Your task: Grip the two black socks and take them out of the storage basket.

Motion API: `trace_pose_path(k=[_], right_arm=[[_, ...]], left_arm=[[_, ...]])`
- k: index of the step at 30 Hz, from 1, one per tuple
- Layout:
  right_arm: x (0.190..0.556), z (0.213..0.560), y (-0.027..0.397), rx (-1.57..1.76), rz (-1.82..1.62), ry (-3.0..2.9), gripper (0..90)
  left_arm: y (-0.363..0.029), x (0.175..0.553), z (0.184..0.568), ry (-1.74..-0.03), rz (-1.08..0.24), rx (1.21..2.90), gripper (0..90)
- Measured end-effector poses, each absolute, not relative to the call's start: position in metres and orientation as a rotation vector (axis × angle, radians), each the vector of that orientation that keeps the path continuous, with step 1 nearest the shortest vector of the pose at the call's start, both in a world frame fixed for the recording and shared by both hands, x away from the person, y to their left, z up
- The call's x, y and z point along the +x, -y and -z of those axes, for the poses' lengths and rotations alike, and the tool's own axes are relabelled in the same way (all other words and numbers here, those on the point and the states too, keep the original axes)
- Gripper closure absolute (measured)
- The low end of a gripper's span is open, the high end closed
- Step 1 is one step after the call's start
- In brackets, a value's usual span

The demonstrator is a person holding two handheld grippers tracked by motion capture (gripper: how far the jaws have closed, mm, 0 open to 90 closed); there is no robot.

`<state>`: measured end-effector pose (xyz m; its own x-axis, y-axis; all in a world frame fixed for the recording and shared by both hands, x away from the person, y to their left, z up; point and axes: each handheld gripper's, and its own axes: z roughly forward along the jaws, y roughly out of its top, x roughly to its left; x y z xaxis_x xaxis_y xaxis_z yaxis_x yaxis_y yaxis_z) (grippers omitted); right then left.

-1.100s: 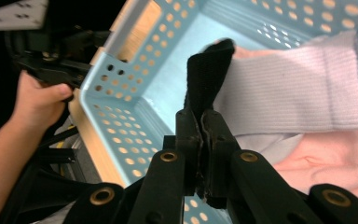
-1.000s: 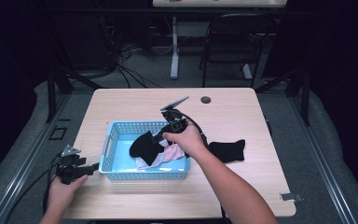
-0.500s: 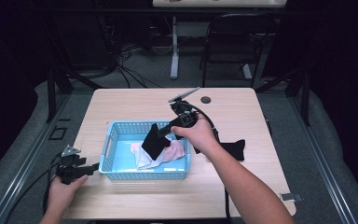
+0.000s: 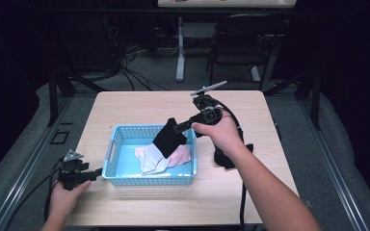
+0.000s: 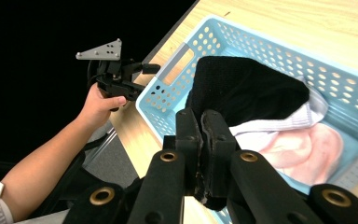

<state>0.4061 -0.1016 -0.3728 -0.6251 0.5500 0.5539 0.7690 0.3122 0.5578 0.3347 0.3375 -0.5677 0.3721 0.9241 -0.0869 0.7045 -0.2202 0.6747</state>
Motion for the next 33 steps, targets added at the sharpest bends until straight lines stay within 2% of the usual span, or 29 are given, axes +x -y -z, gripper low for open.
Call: trace_pose_path(k=[17, 33], right_arm=[[0.397, 0.355, 0.166, -1.325, 1.296, 2.279, 86.4], [0.396, 0.377, 0.207, -1.453, 1.281, 2.231, 86.4]], left_arm=[[-0.337, 0.335, 0.568, -1.404, -0.443, 2.002, 31.4], [-0.337, 0.335, 0.568, -1.403, -0.446, 2.007, 31.4]])
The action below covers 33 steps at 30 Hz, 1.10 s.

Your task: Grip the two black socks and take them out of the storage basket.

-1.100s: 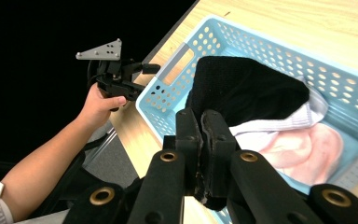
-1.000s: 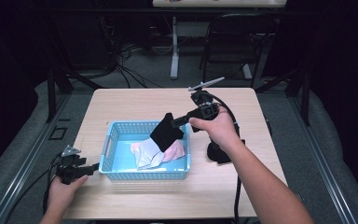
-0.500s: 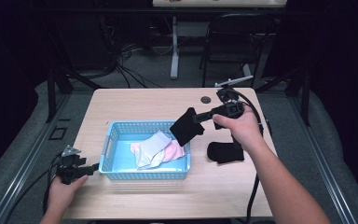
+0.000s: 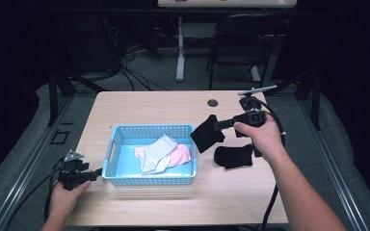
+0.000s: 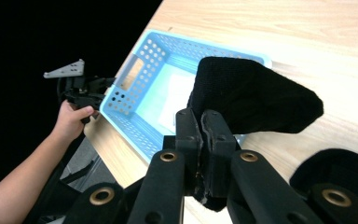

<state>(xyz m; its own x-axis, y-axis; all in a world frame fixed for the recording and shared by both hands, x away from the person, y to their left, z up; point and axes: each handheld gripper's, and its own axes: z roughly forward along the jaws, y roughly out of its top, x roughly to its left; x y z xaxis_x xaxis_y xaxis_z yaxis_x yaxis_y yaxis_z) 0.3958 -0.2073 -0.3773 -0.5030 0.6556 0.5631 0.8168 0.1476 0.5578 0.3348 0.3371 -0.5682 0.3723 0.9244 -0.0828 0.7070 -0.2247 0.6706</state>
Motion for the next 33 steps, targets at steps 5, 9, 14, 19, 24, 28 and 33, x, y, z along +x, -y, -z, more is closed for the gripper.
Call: trace_pose_path(k=[5, 9, 14, 19, 24, 28, 33], right_arm=[[0.399, 0.392, 0.210, -1.476, 1.248, 2.217, 86.4], [0.403, 0.406, 0.214, -1.502, 1.218, 2.201, 86.4], [0.407, 0.423, 0.222, -1.559, 1.185, 2.172, 86.3], [0.409, 0.437, 0.240, -1.625, 1.153, 2.154, 86.2], [0.409, 0.452, 0.256, -1.712, 1.106, 2.144, 85.9], [0.410, 0.461, 0.267, -1.755, 1.072, 2.155, 85.9], [0.409, 0.468, 0.277, -1.809, 1.062, 2.148, 85.8]], left_arm=[[-0.337, 0.335, 0.568, -1.403, -0.446, 2.009, 31.4], [-0.337, 0.335, 0.568, -1.403, -0.446, 2.009, 31.4], [-0.337, 0.335, 0.568, -1.402, -0.445, 2.010, 31.4], [-0.337, 0.335, 0.569, -1.402, -0.446, 2.014, 31.5], [-0.336, 0.335, 0.569, -1.403, -0.446, 2.016, 31.4], [-0.336, 0.335, 0.569, -1.404, -0.444, 2.020, 31.4], [-0.336, 0.335, 0.569, -1.404, -0.444, 2.023, 31.4]])
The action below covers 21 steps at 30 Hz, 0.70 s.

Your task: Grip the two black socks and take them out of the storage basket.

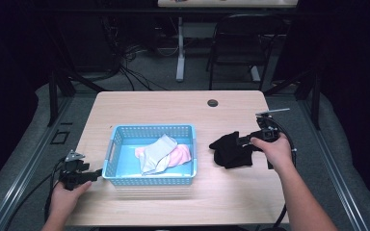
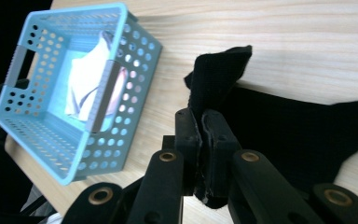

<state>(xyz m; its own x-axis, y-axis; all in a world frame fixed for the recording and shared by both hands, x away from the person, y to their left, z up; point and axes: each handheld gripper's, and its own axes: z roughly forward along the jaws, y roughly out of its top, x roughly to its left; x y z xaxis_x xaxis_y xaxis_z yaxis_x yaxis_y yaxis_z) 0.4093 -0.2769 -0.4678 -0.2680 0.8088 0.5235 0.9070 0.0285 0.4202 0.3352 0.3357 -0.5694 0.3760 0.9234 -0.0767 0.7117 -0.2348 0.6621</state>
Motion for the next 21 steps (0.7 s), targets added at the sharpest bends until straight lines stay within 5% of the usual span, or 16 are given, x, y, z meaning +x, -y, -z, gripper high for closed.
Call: trace_pose_path(k=[16, 21], right_arm=[[0.4101, 0.4718, 0.2810, -1.844, 1.032, 2.173, 84.5], [0.4111, 0.4728, 0.2847, -1.864, 1.049, 2.163, 73.1]], left_arm=[[-0.3356, 0.3363, 0.5700, -1.416, -0.449, 2.023, 31.8], [-0.3361, 0.3361, 0.5698, -1.418, -0.455, 2.022, 31.8]])
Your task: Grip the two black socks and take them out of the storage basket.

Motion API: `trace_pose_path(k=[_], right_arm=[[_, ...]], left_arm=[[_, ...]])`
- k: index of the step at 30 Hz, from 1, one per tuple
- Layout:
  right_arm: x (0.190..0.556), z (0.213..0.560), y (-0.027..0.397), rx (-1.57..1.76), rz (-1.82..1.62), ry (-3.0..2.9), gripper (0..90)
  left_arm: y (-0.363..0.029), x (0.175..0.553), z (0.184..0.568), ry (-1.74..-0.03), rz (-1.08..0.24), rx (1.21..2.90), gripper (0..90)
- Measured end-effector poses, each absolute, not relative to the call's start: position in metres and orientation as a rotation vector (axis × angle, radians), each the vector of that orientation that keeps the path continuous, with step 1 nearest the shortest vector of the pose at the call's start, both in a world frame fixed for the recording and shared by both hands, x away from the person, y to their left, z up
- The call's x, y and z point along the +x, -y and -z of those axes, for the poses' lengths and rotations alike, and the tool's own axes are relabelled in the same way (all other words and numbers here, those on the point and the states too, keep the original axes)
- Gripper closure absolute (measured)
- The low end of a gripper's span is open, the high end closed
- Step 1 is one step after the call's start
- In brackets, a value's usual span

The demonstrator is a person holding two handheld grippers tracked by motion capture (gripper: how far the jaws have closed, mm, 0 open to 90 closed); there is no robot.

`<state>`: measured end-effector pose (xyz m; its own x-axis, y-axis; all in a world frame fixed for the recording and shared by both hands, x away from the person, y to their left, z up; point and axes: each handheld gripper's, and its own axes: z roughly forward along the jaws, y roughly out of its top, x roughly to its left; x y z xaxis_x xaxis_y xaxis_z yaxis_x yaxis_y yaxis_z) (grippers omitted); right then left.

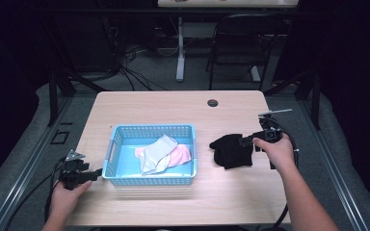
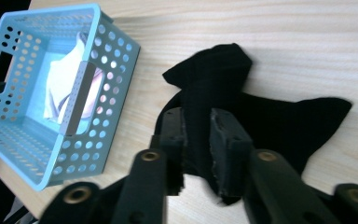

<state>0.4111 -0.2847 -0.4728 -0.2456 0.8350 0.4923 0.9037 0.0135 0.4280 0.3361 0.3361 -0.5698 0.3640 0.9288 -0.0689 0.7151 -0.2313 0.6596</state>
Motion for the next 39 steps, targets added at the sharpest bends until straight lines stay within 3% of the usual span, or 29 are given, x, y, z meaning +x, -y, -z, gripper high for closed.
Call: trace_pose_path(k=[3, 16, 31, 39], right_arm=[[0.410, 0.471, 0.286, -1.878, 1.063, 2.164, 68.6], [0.401, 0.465, 0.276, -1.836, 1.072, 2.239, 66.9], [0.366, 0.476, 0.251, -1.781, 1.093, 2.400, 65.7], [0.346, 0.492, 0.242, -1.853, 1.263, 2.490, 55.9]], left_arm=[[-0.337, 0.335, 0.570, -1.420, -0.453, 2.025, 31.8], [-0.338, 0.336, 0.570, -1.423, -0.455, 2.015, 31.8], [-0.337, 0.336, 0.571, -1.425, -0.452, 2.018, 31.8], [-0.337, 0.337, 0.570, -1.424, -0.448, 2.019, 31.8]])
